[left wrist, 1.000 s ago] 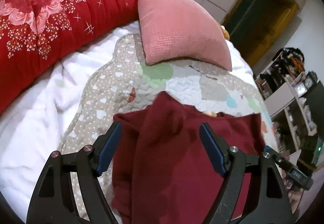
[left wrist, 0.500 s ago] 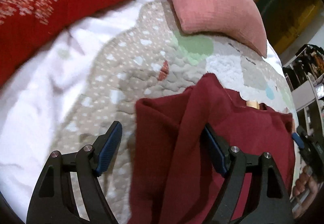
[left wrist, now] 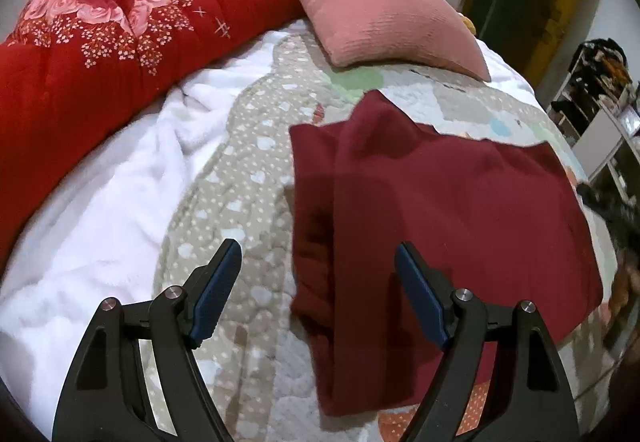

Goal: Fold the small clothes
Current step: 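Release the folded hem and open both grippers above the sweater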

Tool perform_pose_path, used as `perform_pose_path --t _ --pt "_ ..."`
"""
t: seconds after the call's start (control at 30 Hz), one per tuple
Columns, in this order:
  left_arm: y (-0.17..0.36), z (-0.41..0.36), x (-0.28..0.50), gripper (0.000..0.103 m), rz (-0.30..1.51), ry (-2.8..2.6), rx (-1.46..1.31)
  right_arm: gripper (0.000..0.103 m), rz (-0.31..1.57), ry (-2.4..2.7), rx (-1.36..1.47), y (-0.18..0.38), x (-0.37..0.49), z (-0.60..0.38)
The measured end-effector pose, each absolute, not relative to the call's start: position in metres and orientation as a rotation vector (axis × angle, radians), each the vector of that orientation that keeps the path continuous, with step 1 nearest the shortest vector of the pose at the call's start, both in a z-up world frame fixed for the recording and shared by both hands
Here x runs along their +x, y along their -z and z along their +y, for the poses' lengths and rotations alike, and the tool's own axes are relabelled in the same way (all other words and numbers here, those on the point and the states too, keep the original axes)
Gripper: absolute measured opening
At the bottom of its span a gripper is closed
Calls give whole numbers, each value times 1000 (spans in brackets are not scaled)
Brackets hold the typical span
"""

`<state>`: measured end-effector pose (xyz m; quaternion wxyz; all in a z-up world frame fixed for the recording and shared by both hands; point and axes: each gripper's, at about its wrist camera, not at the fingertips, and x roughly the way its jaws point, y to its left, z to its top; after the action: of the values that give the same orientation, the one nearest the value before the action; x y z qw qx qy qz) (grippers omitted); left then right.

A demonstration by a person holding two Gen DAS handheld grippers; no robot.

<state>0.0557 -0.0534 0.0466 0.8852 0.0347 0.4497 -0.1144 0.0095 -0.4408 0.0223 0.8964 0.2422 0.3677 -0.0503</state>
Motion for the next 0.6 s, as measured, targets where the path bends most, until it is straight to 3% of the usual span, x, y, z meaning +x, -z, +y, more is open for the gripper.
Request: perform_pose_path --t 0.13,0.2,0.37,0.6 --pt "-35 -61 59 80 944 207 97 47 778 166 486 -12 27 -452" --pt "-30 -62 63 80 947 201 100 38 791 199 497 -6 33 -458" --pt "-25 -61 67 80 948 196 85 37 838 237 529 21 50 -472" --pt "-26 -60 64 80 950 195 80 38 789 262 585 -3 23 -472"
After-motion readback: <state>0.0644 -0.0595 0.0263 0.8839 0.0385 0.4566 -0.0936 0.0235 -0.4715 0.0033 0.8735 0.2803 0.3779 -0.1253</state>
